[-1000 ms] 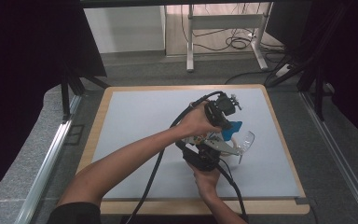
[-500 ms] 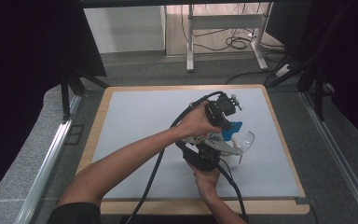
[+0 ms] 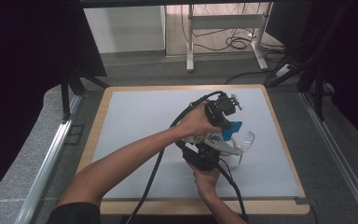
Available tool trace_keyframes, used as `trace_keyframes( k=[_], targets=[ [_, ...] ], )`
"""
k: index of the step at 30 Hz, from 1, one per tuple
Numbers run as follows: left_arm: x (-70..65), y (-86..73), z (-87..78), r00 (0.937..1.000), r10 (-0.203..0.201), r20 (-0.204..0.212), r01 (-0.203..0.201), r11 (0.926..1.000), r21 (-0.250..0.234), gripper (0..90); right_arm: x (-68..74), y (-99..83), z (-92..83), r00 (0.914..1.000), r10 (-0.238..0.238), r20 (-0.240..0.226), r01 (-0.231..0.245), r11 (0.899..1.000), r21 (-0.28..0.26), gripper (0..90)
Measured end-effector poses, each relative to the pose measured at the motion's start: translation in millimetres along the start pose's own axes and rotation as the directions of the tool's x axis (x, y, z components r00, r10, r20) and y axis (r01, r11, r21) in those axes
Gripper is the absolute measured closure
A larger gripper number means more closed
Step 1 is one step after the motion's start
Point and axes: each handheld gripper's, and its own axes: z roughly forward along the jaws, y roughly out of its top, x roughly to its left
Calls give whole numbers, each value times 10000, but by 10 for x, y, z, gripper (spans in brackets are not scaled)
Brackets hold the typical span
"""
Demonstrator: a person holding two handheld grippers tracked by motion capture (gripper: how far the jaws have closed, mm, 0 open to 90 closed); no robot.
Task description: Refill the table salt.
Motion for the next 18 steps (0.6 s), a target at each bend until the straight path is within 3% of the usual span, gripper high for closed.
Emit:
trace_keyframes(
  k=[18],
  targets=[
    [30,-14,24,10000,-28,60,27,10000,68,900,0,-18,18,10000,38,12,-38,10000,5,544]
  ],
)
